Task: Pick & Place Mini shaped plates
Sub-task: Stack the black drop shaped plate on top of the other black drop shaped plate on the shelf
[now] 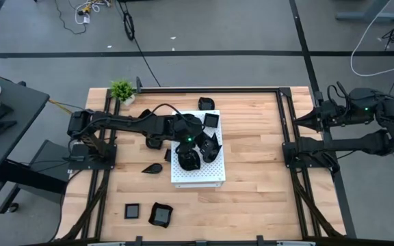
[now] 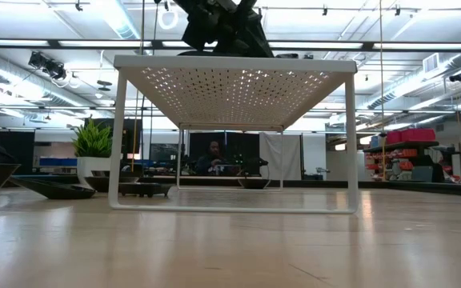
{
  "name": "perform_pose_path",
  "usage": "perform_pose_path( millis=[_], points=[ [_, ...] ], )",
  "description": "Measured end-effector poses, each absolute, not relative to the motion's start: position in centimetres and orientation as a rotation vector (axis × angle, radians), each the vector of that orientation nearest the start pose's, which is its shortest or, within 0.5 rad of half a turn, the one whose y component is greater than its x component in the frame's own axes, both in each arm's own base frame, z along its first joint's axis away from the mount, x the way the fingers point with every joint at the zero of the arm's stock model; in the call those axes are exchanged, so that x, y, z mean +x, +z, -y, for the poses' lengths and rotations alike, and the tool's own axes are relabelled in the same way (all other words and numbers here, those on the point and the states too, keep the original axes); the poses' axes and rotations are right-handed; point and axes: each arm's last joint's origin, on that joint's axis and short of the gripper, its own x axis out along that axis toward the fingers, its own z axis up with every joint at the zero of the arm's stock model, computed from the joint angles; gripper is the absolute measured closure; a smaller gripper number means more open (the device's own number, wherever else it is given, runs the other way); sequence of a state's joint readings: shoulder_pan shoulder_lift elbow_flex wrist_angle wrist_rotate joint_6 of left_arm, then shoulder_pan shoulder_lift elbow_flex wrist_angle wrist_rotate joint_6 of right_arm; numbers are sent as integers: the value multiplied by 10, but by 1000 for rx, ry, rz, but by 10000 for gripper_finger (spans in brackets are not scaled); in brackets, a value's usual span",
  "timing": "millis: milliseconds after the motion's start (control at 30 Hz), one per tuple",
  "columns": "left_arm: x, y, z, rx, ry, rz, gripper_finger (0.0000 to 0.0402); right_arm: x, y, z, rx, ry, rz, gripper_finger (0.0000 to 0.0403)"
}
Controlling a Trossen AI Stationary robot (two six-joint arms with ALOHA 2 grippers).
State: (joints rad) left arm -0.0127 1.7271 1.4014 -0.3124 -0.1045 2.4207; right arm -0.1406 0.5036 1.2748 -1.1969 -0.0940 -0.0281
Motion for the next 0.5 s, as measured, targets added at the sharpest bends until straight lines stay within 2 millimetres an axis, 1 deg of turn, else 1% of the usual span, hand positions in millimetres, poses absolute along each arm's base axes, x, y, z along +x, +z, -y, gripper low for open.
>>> perform_pose_path(
  millis=[100, 367, 500],
  points=[
    [390, 285, 3, 2355, -737, -393, 399, 11, 405, -1, 22, -40, -423, 381],
    [386, 280, 12, 2345, -831, -395, 399, 11, 405, -1, 22, -40, -423, 381],
    [385, 279, 12, 2343, -835, -395, 399, 11, 405, -1, 22, -40, -423, 381]
  ],
)
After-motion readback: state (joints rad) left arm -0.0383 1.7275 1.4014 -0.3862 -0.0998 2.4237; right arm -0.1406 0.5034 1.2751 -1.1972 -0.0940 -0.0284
